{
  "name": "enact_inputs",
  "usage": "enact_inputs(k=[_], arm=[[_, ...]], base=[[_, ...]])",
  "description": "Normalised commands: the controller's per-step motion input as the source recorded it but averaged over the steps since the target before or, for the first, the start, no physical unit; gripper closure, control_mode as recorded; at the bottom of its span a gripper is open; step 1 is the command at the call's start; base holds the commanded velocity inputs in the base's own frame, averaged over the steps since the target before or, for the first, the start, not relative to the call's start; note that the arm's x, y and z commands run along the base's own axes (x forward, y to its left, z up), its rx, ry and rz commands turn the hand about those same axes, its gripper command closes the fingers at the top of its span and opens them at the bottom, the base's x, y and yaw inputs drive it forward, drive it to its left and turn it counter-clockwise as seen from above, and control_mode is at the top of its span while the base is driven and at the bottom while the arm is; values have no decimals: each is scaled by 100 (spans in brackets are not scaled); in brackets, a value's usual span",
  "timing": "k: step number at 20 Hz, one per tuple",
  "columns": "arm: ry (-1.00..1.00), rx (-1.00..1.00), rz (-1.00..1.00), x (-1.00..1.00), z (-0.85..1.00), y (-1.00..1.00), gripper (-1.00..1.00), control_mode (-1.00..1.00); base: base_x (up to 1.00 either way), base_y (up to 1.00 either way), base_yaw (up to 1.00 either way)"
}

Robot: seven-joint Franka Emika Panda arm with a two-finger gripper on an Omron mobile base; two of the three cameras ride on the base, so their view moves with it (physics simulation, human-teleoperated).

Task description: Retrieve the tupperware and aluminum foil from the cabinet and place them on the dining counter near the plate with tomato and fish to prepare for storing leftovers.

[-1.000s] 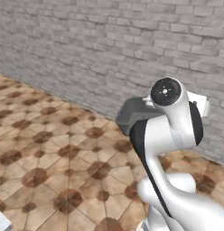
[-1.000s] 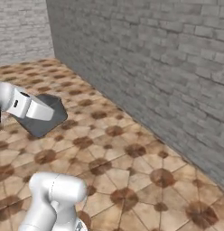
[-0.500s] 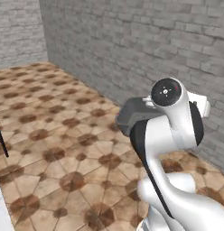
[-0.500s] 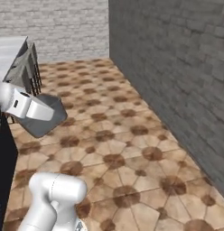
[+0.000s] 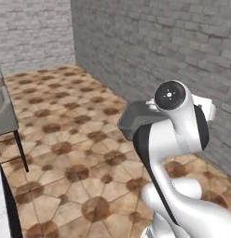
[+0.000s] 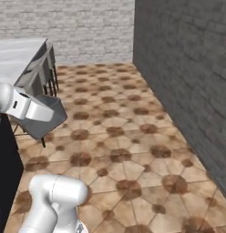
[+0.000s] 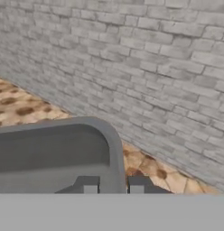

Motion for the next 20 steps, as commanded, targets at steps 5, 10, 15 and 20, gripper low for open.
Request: enact_inputs(k=[5, 10, 15, 20], arm=[[0, 0, 0, 0, 0, 0, 100, 100], [0, 0, 0, 0, 0, 0, 100, 100], [0, 0, 0, 0, 0, 0, 100, 100], [0, 0, 0, 0, 0, 0, 100, 100]], base=[[100, 0, 4], [100, 0, 0], [100, 0, 0], [100, 3, 0]])
